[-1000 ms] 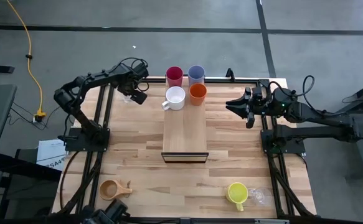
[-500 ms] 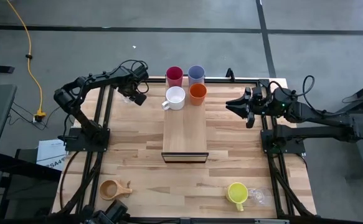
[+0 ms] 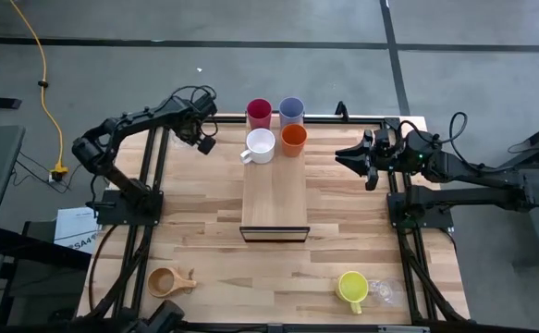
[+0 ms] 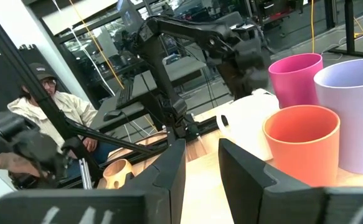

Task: Stack small to large cups/mugs on shelf
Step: Put the top transparent mug on the shelf

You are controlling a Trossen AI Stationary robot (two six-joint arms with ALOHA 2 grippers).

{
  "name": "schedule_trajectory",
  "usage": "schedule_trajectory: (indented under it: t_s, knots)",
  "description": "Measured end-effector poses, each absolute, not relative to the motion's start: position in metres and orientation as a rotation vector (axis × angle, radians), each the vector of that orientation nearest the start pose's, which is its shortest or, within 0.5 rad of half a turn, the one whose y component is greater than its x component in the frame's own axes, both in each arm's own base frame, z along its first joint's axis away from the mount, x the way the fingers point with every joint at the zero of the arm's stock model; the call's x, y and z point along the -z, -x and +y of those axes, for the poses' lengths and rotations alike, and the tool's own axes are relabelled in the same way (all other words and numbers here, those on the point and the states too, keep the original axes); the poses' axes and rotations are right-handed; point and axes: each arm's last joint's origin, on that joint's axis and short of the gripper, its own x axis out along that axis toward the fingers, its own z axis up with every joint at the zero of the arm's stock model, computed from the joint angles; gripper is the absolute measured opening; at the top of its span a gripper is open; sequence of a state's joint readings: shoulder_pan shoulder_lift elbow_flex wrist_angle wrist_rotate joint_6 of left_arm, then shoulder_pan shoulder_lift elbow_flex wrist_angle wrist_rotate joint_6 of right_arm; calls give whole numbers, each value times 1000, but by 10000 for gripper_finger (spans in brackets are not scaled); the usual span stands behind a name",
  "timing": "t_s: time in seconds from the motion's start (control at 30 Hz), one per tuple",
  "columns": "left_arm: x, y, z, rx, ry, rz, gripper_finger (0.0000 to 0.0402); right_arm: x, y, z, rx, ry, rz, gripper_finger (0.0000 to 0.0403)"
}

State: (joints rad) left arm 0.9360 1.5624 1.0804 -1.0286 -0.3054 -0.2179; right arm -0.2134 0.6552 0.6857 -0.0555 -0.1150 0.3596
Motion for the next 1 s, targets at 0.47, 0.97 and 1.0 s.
schedule_trajectory:
  t_s: [0.47,0.97,1.0]
  knots:
    - [-360,-133,178,-1290,501,683,1,-329,-147,-29,102,-365,6,87]
    - [-435,-129,57,-722,436,100,0,-329,-147,-29,102,-365,7,87]
    - [-437,-132,52,-678,432,81,0,-329,-147,-29,102,-365,6,87]
